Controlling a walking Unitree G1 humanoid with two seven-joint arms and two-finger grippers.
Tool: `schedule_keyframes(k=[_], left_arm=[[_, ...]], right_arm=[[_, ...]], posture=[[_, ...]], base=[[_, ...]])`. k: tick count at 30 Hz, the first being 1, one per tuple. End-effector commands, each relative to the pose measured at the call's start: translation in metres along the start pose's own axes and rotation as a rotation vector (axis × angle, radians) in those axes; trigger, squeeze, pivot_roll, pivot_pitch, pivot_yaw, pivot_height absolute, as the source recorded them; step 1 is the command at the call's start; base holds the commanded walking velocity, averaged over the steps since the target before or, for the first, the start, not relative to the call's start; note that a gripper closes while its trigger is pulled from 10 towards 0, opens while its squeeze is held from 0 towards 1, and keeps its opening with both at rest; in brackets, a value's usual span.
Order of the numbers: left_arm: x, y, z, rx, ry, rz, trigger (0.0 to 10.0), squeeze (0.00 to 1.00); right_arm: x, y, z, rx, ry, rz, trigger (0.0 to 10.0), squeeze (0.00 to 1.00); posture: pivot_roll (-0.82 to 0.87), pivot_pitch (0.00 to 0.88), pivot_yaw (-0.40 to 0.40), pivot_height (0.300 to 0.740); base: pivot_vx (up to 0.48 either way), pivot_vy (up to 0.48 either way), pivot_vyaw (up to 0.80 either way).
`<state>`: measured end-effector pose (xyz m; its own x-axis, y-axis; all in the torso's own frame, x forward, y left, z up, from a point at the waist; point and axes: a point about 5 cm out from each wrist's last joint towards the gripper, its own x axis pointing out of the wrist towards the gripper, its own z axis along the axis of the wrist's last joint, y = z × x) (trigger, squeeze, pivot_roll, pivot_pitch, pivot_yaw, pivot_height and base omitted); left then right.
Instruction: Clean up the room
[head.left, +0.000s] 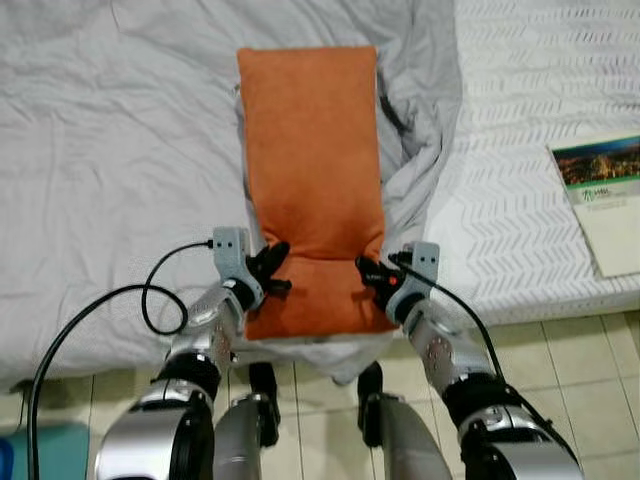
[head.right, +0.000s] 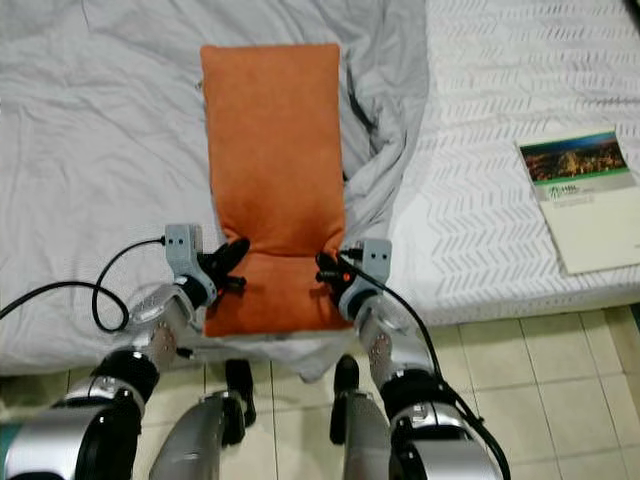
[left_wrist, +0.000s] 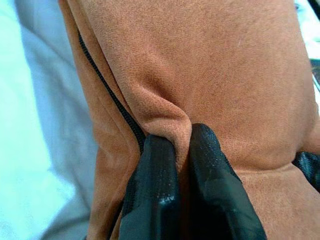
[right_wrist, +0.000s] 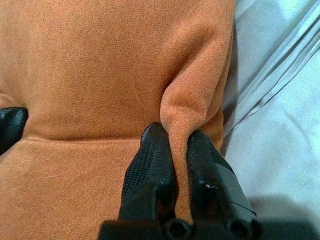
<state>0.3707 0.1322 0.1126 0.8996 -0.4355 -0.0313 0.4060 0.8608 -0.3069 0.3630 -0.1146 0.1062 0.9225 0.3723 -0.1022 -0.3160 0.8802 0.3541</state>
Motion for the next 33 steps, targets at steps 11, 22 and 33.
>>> schedule_keyframes(k=[11, 22, 33], left_arm=[[-0.003, 0.000, 0.050, 0.371, -0.103, -0.050, 0.0, 0.00], [-0.002, -0.024, 0.060, 0.561, -0.116, -0.153, 10.0, 0.00], [-0.030, -0.023, 0.006, 0.345, -0.128, 0.036, 10.0, 0.00]], right_arm=[[-0.032, -0.015, 0.068, -0.221, -0.324, -0.173, 0.0, 0.00], [-0.079, -0.026, 0.085, -0.360, -0.565, -0.383, 0.0, 0.00], [-0.096, -0.037, 0.026, -0.451, -0.318, -0.364, 10.0, 0.00]], posture=[[-0.06, 0.105, 0.019, 0.740], [-0.07, 0.000, 0.078, 0.740], [-0.07, 0.000, 0.043, 0.740]], base=[[0.000, 0.000, 0.00], [0.000, 0.000, 0.00], [0.022, -0.037, 0.00]])
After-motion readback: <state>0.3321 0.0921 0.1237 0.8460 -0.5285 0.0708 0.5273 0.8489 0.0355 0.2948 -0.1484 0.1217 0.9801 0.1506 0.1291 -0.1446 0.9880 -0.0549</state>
